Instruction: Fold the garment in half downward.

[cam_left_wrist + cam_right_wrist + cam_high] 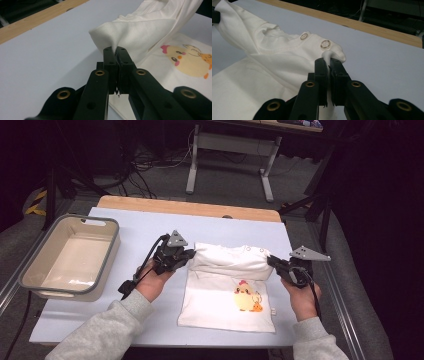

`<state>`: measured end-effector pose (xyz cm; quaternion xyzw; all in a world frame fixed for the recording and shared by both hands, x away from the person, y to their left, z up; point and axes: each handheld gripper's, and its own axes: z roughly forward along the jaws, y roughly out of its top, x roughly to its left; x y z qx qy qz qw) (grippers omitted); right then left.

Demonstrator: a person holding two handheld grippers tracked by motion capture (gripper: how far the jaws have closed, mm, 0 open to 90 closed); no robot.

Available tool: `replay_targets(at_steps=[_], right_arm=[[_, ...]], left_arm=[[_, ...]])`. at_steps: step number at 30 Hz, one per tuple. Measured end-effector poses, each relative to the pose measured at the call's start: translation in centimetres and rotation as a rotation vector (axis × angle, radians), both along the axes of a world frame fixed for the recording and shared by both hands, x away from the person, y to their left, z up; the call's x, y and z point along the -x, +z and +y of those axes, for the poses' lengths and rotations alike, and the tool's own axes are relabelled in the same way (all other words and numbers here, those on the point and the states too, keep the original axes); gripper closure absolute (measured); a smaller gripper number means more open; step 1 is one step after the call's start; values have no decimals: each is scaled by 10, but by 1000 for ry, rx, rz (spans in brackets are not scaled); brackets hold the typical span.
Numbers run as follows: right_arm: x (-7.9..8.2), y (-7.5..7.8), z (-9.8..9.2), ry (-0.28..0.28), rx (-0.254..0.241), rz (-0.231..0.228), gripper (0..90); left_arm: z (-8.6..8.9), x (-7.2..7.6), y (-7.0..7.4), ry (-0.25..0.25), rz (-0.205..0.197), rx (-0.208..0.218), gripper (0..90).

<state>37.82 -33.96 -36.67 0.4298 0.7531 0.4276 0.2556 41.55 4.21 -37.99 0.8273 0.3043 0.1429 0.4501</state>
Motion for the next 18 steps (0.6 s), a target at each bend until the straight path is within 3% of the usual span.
replay_targets(at_steps=[18], right_arm=[[40,-22,-6,20,-5,32,852]], left_arm=[[5,44,-23,-89,21,-11,878]])
